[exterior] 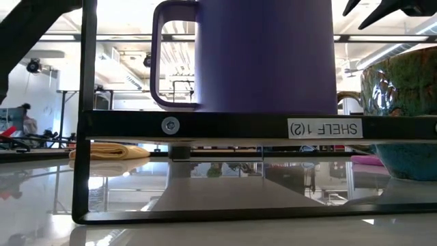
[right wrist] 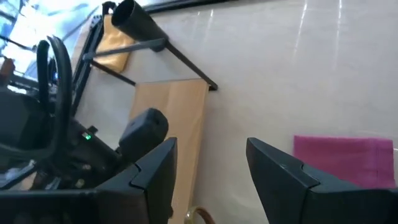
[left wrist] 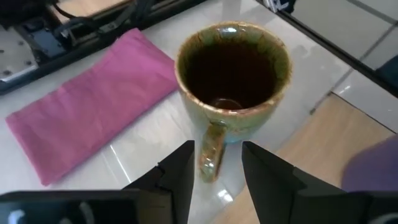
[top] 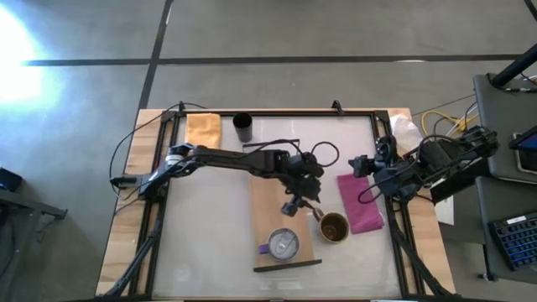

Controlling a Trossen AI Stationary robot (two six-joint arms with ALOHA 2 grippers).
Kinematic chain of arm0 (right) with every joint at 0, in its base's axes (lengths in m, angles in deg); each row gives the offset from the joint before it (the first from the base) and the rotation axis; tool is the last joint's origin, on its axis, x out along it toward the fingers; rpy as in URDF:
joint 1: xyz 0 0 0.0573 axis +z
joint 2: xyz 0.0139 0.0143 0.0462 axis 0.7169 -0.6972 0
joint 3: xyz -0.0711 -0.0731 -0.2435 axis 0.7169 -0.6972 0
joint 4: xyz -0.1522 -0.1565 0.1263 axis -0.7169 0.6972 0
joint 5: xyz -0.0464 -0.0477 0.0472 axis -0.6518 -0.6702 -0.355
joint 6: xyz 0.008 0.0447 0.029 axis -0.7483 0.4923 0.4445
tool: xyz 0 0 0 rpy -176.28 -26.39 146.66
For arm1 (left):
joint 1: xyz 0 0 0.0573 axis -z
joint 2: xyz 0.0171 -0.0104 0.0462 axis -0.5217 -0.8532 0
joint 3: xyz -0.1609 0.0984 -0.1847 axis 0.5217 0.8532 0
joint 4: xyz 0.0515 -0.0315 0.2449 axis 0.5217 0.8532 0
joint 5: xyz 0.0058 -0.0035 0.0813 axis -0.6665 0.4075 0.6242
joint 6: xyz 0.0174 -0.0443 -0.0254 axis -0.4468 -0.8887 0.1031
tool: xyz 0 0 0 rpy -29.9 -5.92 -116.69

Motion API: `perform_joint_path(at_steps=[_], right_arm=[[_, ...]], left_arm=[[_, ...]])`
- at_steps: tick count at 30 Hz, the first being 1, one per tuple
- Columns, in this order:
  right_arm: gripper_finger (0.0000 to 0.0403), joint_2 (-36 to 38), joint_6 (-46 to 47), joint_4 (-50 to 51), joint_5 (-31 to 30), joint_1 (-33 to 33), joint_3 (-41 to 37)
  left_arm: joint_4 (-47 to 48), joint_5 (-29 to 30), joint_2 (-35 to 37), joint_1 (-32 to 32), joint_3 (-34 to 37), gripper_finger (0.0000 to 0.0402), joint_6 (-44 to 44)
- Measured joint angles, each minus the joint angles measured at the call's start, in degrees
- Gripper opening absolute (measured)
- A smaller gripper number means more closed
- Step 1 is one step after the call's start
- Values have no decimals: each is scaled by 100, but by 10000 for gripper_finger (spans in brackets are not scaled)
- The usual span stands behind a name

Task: Stack small to large cups/mugs on shelf
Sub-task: Put the green mug on the shelf

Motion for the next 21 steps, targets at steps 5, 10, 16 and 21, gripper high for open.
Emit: perform_joint_path(at_steps=[5, 10, 16, 21], right_arm=[[187, 57, 34, 15, -674, -2, 72], [187, 290, -51, 63, -1413, -2, 289], [187, 458, -389, 70, -1842, -52, 511], [187, 533, -534, 91, -1858, -134, 584]], left_arm=[[-149, 9, -150, -3, 26, 121, -37], [-263, -12, -309, 22, 20, 121, -37], [-520, -26, -436, 53, 18, 121, -40], [-499, -28, -538, 81, 18, 121, -44]])
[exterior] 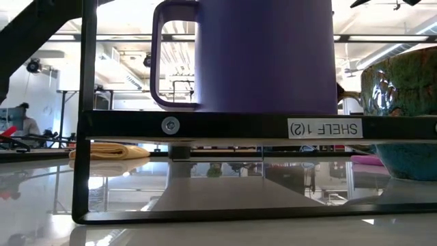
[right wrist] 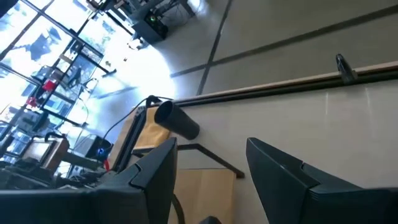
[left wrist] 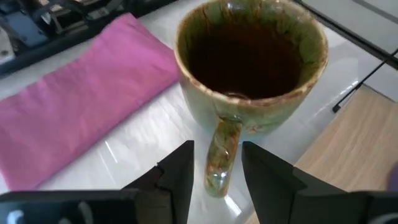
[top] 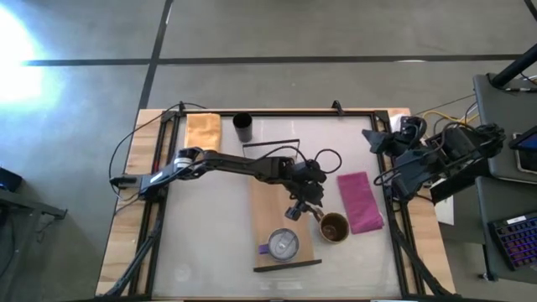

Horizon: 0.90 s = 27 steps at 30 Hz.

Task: Stack small to large cups/mugs on shelf
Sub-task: Put the green mug on the shelf

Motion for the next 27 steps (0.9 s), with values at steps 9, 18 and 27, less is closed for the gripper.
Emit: perform_joint_path(at_steps=[9, 18, 27], right_arm=[[187, 10, -53, 122, 9, -4, 0], [187, 10, -51, 120, 44, -4, 0], [187, 10, -76, 135, 46, -4, 0]], left_arm=[[-98, 22, -26, 5, 2, 120, 0], [-148, 78, -206, 26, 2, 79, -6], [-206, 179, -190, 28, 2, 36, 7]])
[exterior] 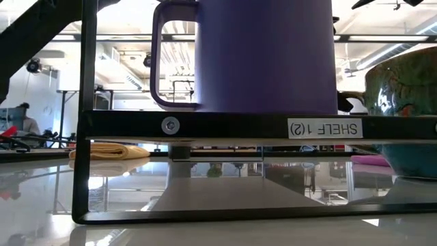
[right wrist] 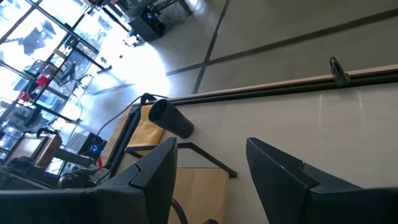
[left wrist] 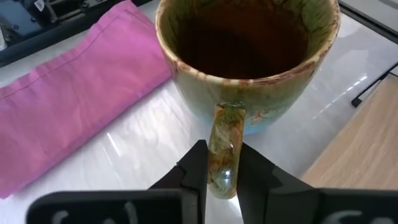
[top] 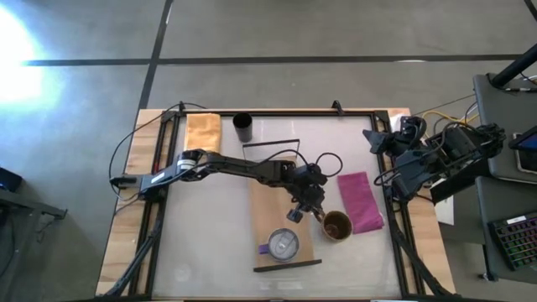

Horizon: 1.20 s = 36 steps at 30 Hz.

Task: Stack small to large cups/mugs on shelf
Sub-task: Put the green mug on the shelf

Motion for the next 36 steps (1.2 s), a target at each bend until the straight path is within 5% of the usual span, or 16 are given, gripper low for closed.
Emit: perform_joint_path(at_steps=[12, 23, 36], right_arm=[[187, 7, 33, 176, 0, 0, -2], [187, 0, 11, 289, -4, 0, -2], [187, -1, -175, 323, 13, 2, -4]], left_arm=[[790, 956, 563, -86, -44, 35, -30], [1816, 2088, 1691, -195, 146, 35, -1367], [345, 3375, 3852, 95, 3600, 35, -3444]])
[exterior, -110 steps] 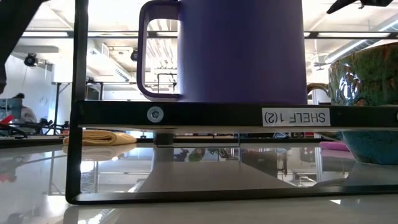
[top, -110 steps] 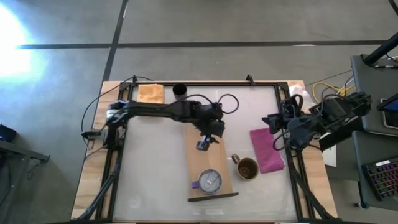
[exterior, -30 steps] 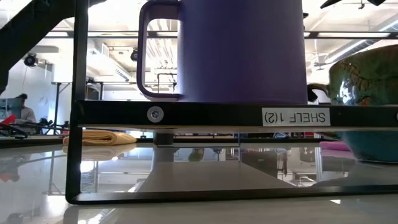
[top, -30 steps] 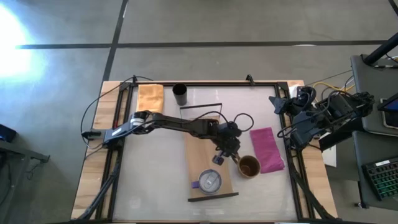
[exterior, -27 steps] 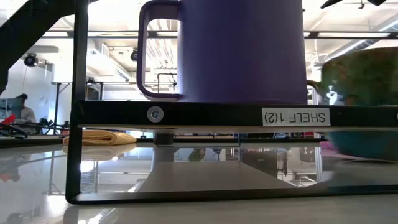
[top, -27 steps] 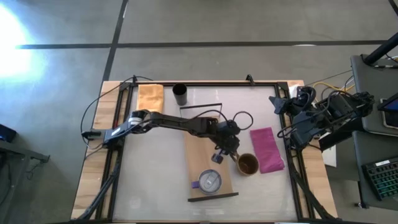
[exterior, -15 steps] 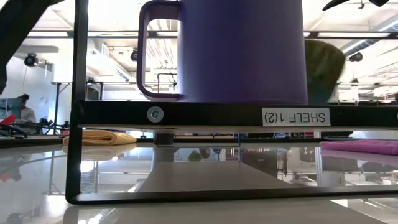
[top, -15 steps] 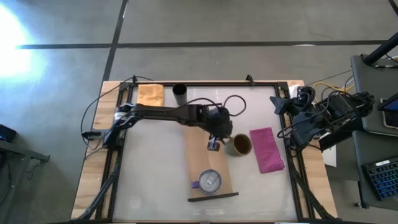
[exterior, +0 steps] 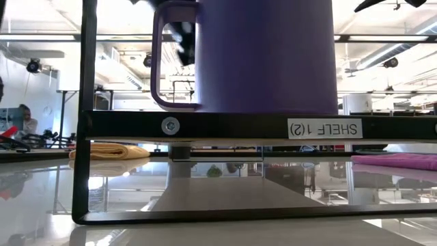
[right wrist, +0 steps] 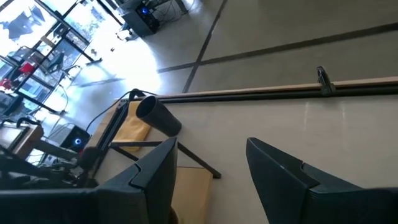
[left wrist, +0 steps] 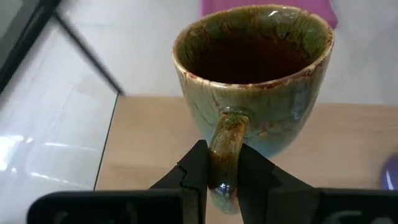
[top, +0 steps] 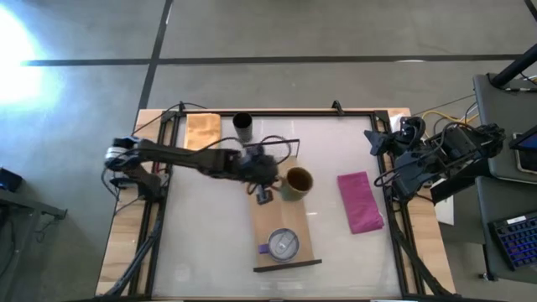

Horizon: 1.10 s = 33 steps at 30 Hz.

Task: Stack small to large cups/mugs on shelf
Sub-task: Put the green mug on the shelf

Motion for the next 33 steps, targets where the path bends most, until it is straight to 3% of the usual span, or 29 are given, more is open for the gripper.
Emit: perform_joint_path(at_steps=[6, 10, 14, 21, 33], right_arm=[[187, -2, 5, 50, 0, 0, 0], [187, 1, 189, 197, 4, 0, 0], [187, 1, 296, 276, 50, 0, 0], [187, -20, 379, 279, 277, 0, 0], [187, -194, 122, 279, 619, -2, -20]], left_arm=[[-107, 721, 826, 253, 816, 35, -141], [-522, 902, 1089, 477, 1173, 34, -173], [-757, 992, 1065, 802, 1465, 34, -423], [-846, 1819, 879, 1530, 1549, 34, -842], [-930, 2808, 841, 2223, 1944, 33, -2481]])
